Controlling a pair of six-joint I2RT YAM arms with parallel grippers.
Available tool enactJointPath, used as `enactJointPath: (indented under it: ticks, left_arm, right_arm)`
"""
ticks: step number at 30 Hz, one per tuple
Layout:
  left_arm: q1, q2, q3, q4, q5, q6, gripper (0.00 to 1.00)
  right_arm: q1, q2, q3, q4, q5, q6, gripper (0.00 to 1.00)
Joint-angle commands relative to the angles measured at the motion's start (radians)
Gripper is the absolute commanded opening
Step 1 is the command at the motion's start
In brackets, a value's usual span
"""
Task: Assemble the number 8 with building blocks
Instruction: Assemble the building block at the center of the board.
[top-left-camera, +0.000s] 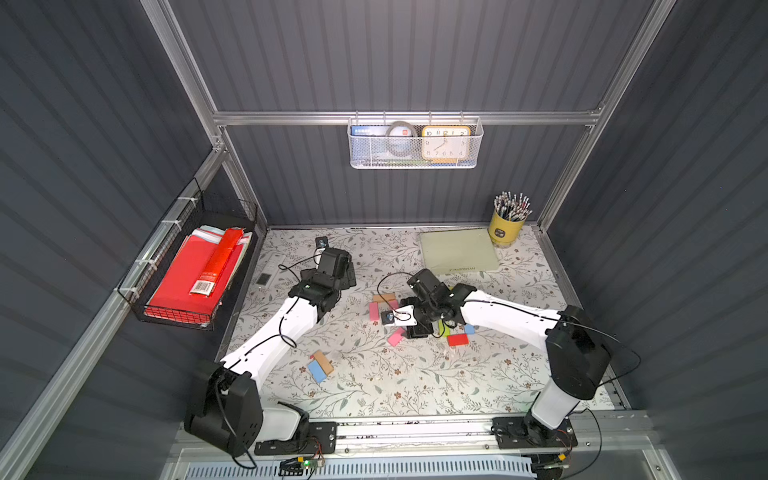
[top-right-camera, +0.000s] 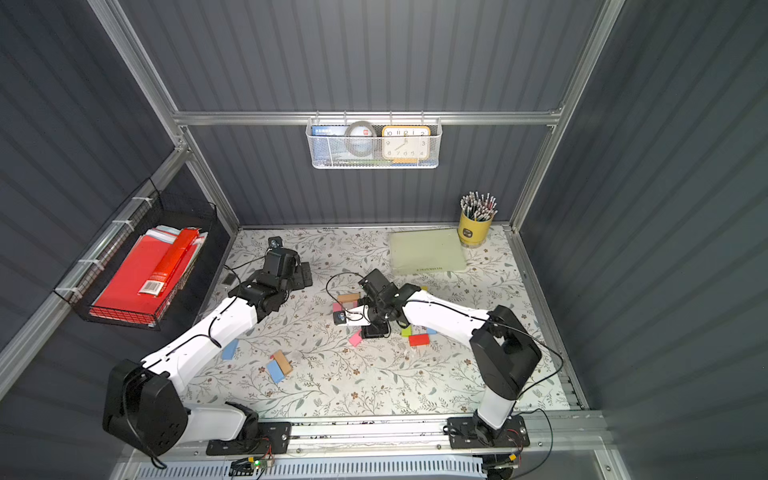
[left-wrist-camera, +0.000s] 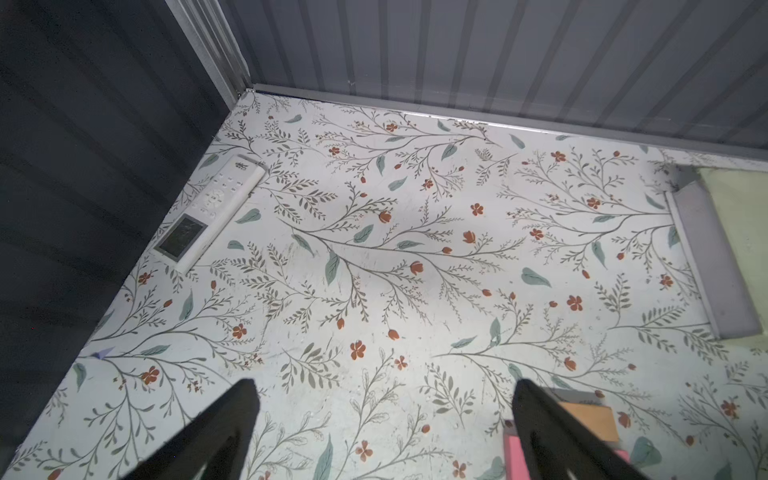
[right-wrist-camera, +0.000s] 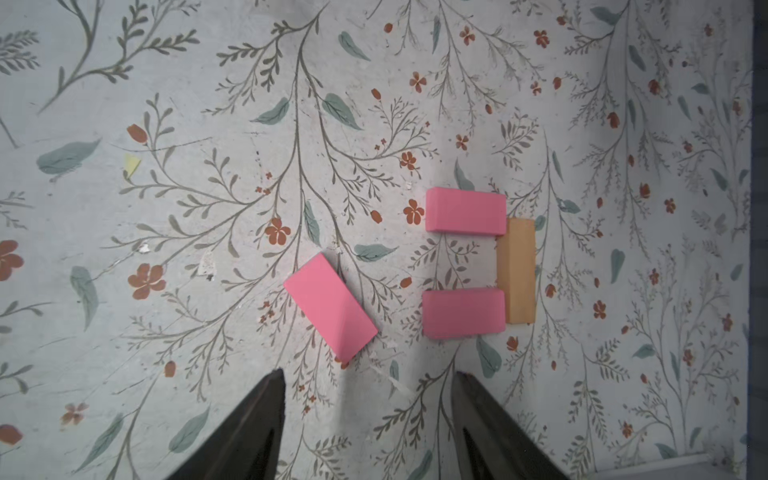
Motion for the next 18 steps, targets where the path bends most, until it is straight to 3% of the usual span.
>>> enactJointPath:
  ticks: [1,10,18]
  left_arm:
    - [0.002,-0.042,-0.008,0.035,-0.007,-0.005,0.99]
    - [0.02,-0.076,-0.03,0.034,-0.023,-0.023,0.99]
    - [0.026,-0.072,-0.034,0.036,-0.013,-0.022,0.99]
  right_arm:
    - [0.026,0.041,0.033,-0.071,0.044,-0.06,0.68]
    - [0.058,0.163,0.065,-0.077,0.054,-0.077,0.67]
    - [0.06,0.184,0.056,-0.022,0.054,-0.086,0.66]
